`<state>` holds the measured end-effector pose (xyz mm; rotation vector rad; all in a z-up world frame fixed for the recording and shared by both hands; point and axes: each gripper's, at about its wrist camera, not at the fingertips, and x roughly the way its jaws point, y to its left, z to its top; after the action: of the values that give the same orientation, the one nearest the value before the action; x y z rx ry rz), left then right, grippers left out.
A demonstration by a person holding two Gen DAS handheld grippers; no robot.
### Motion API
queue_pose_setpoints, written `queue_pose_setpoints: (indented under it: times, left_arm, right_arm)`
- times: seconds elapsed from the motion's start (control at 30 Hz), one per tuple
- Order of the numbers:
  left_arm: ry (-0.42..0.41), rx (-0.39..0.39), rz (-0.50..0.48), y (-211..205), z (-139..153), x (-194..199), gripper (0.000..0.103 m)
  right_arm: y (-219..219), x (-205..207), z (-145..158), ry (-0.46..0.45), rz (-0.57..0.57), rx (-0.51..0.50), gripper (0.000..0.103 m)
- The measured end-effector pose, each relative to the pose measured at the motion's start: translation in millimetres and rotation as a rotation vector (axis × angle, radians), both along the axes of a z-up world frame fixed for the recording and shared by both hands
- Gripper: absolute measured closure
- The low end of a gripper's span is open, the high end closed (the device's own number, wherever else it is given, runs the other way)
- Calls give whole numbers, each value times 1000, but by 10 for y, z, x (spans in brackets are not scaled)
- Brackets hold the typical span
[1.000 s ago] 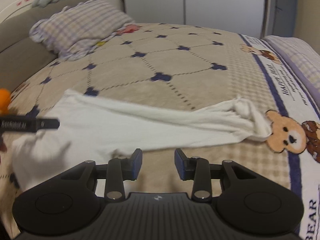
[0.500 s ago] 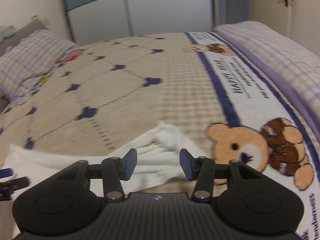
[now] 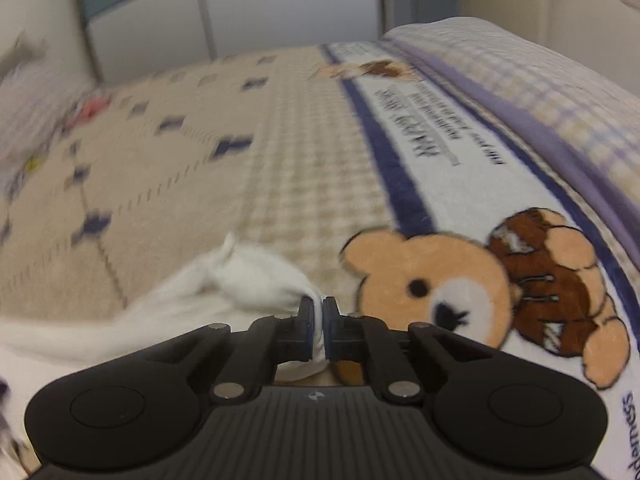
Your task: Fold clothes
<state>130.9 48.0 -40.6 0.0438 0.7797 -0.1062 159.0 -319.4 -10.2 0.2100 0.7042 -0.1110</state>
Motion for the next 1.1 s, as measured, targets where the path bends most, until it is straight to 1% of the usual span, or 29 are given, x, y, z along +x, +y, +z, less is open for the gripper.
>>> queue_pose_setpoints:
  times: [0.07,0.13,0.2,0.27,0.33,0.37,0.4,0.43,0.5,0.6,0.67,0.7,0.77,0.87,0.97,1.0,1.03,1.1]
  left_arm:
    - [-1,0,2,-3,-4,8,4]
    - [-3,2,3,-5,-10,11,4]
    - [-6,4,3,-5,-16,12,4]
    - [-8,6,3,-6,-22,13,3]
    - [-10,8,3,-6,-27,15,3]
    - [-10,7,5,-5,-27,17,3]
    - [-10,5,7,-3,-24,19,3]
    - [-11,4,10,0,-18,19,3]
    - [-11,2,17,5,-6,20,3]
    - [-24,4,18,37,38,16,3]
    - [-38,16,25,70,69,19,3]
    - [-45,23,31,91,82,25,3]
    - [-47,27,52,149,85,52,3]
    - [-26,8,89,242,60,96,3]
    - [-15,-18,111,312,47,118,3]
    - [-18,-21,116,327,53,119,3]
    - [-23,-19,122,342,62,118,3]
    - [-37,-13,138,377,84,113,3]
  right_arm:
    - [-121,-74,143,-60,-36,51,97]
    - [-194,-141,271,-107,-61,76,97]
    - [-196,-196,376,-127,-84,35,102]
    - [-210,-233,472,-106,-104,-7,101]
    - [-278,-289,538,-88,-112,12,101]
    - [-301,-303,542,-84,-108,21,101]
    - [-315,-307,529,-84,-100,26,98]
    - [-329,-311,517,-84,-92,31,97]
    - [-292,-260,452,-62,-76,17,96]
    - [-146,-140,379,-27,-1,-4,96]
    - [-28,-58,351,-9,50,-9,93]
    - [37,-12,335,1,79,-10,90]
    - [171,88,304,22,142,-9,89]
    - [394,250,244,65,237,-13,88]
    - [627,404,173,101,323,-44,88]
    - [690,445,143,113,344,-53,86]
    - [746,482,111,126,362,-61,81]
    - [848,546,49,149,394,-74,76]
